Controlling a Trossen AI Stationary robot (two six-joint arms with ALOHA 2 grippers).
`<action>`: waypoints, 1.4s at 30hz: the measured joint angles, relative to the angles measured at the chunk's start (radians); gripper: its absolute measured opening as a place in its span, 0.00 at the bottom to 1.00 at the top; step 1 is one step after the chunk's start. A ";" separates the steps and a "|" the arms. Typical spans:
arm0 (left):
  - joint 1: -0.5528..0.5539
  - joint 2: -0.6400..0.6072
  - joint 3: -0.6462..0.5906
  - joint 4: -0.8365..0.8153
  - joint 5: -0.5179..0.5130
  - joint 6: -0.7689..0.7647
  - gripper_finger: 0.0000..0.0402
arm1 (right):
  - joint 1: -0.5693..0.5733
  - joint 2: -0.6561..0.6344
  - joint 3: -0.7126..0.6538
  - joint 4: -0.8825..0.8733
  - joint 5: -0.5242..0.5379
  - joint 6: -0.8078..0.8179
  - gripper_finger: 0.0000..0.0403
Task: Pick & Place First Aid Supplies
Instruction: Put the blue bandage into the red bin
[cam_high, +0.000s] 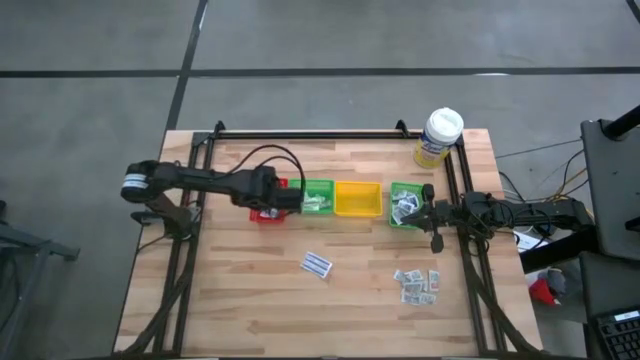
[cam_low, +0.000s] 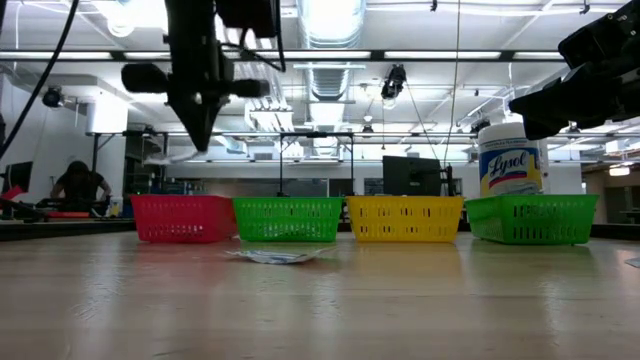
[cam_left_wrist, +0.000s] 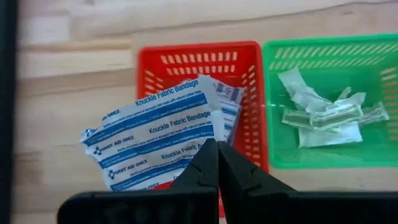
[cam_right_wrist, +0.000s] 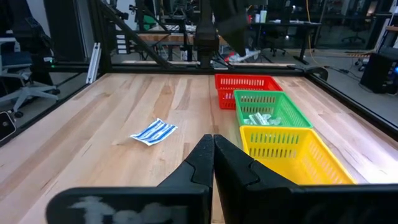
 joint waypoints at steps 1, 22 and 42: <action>0.007 0.000 -0.016 0.029 0.007 0.004 0.00 | 0.000 0.000 0.000 0.000 0.000 0.000 0.02; 0.075 0.001 -0.134 0.294 0.075 0.112 0.00 | 0.000 0.000 0.000 0.000 0.000 0.000 0.02; 0.080 0.049 -0.135 0.305 0.120 0.289 0.00 | 0.000 0.000 0.000 0.000 0.000 0.001 0.02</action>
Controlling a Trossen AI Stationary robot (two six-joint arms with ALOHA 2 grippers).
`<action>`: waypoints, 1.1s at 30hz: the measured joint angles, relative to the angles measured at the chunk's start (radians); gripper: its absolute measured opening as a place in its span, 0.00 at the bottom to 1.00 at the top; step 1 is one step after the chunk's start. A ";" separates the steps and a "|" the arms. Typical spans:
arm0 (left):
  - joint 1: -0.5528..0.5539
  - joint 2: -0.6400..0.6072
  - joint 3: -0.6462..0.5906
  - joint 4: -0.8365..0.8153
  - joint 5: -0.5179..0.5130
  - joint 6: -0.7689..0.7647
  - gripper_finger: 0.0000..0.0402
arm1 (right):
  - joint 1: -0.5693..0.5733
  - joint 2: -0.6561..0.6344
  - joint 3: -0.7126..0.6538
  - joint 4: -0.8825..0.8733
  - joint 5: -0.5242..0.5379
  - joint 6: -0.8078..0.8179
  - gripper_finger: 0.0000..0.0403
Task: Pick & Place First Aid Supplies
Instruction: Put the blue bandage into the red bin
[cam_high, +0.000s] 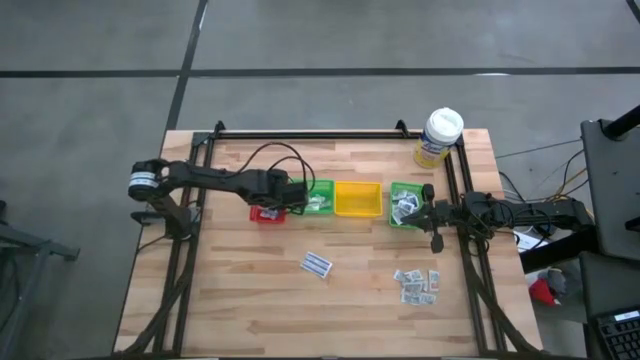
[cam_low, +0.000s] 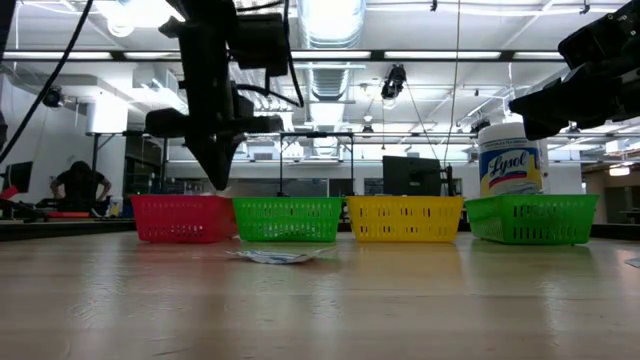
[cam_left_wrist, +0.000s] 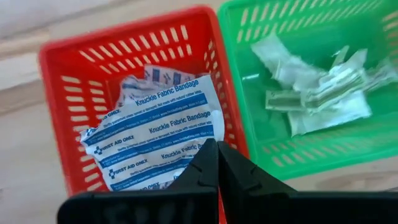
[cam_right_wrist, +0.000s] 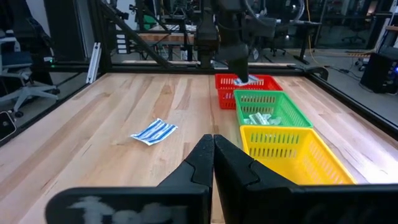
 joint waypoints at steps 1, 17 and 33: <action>0.002 0.009 0.000 0.001 0.010 0.006 0.00 | 0.000 0.001 0.000 0.000 0.000 0.000 0.02; 0.013 0.061 0.000 0.011 0.028 0.009 0.00 | 0.000 0.000 0.000 0.000 0.000 -0.001 0.02; 0.013 0.068 0.000 0.011 0.027 0.019 0.00 | 0.000 0.000 0.000 0.000 0.000 -0.001 0.02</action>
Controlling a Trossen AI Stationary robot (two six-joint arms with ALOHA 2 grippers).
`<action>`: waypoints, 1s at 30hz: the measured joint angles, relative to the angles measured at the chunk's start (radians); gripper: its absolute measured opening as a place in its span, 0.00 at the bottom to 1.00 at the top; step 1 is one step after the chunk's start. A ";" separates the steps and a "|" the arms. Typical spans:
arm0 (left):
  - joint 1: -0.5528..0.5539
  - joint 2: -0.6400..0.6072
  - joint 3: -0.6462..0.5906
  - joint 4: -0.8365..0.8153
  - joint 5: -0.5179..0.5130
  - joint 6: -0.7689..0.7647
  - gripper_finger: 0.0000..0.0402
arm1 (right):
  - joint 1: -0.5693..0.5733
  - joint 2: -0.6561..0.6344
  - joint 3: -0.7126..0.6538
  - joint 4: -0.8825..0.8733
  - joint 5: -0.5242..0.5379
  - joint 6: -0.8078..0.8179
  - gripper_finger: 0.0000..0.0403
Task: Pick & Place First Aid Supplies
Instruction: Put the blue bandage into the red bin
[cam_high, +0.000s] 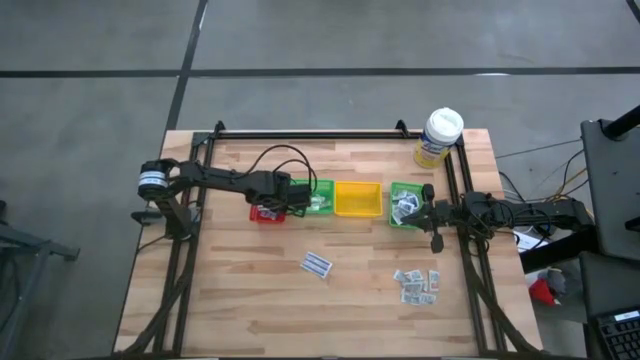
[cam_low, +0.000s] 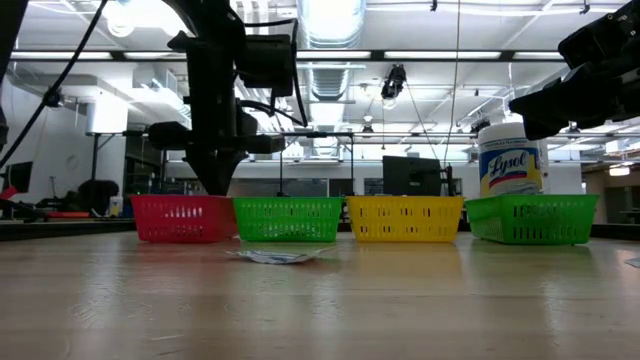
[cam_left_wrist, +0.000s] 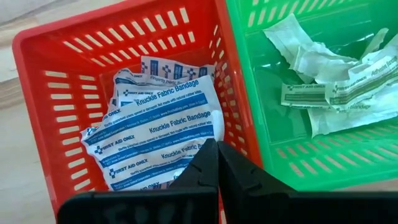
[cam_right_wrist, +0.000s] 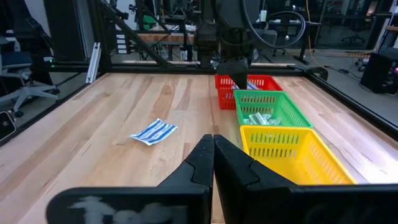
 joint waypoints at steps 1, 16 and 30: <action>0.000 0.000 0.000 0.000 0.000 0.002 0.00 | 0.000 0.000 0.000 0.000 0.000 0.000 0.02; -0.002 -0.025 0.004 -0.030 0.003 0.079 0.31 | 0.000 0.000 0.000 0.000 0.000 0.001 0.02; -0.086 -0.094 0.148 -0.242 0.056 0.057 0.32 | 0.000 0.000 0.000 0.000 0.000 0.001 0.02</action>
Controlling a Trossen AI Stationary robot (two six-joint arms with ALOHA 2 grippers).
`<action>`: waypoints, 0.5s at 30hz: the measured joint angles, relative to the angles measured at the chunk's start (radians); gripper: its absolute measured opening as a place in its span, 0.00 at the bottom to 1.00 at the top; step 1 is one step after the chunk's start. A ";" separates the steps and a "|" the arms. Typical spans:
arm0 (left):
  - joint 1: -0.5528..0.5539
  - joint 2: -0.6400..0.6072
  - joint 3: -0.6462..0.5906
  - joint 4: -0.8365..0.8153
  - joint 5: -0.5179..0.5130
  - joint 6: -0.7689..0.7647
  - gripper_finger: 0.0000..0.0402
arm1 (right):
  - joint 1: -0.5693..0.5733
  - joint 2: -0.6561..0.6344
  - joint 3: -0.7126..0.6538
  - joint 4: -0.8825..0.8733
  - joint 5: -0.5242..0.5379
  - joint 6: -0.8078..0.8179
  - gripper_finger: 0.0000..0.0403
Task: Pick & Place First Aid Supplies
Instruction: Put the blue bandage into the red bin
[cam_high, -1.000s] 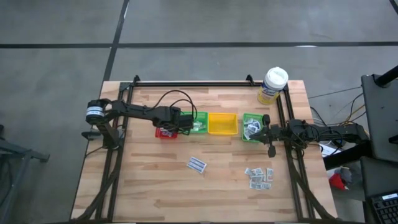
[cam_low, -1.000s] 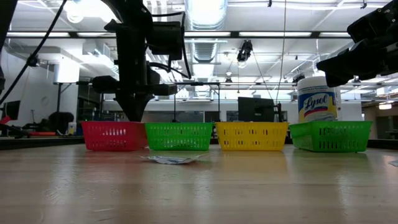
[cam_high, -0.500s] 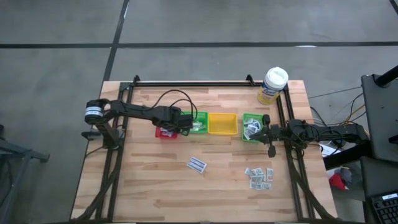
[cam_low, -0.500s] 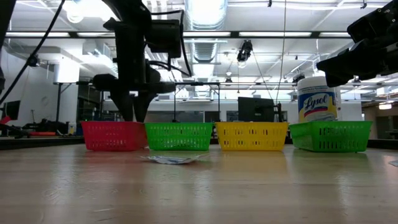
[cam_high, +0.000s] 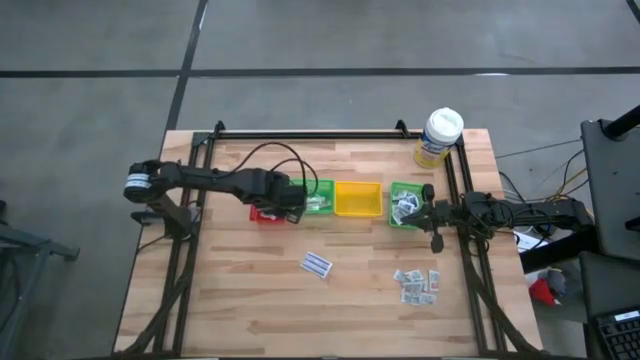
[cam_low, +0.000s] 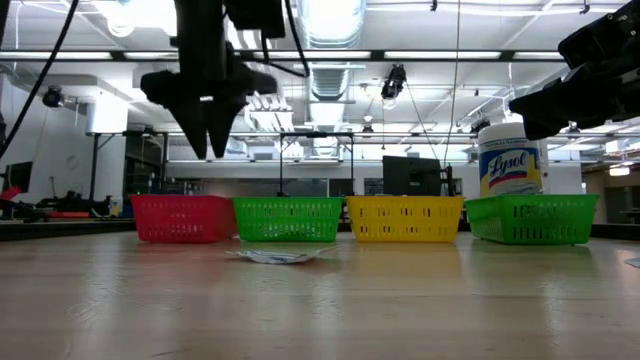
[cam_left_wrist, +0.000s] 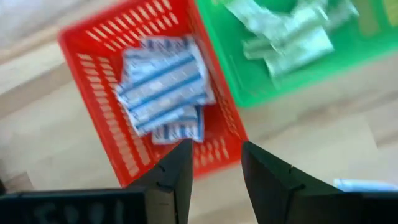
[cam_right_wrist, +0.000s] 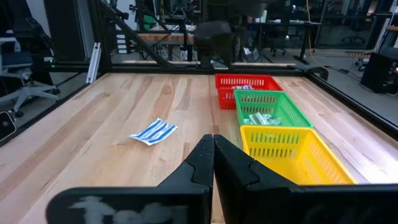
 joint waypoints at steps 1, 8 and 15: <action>-0.012 0.000 0.007 -0.005 0.009 -0.001 0.32 | 0.000 0.000 0.000 0.000 0.000 -0.001 0.02; -0.115 0.000 0.019 0.004 0.060 -0.072 0.32 | 0.000 0.000 0.000 0.000 0.000 0.001 0.02; -0.228 0.015 0.019 0.090 0.056 -0.201 0.32 | 0.000 0.000 0.000 0.000 0.000 -0.001 0.02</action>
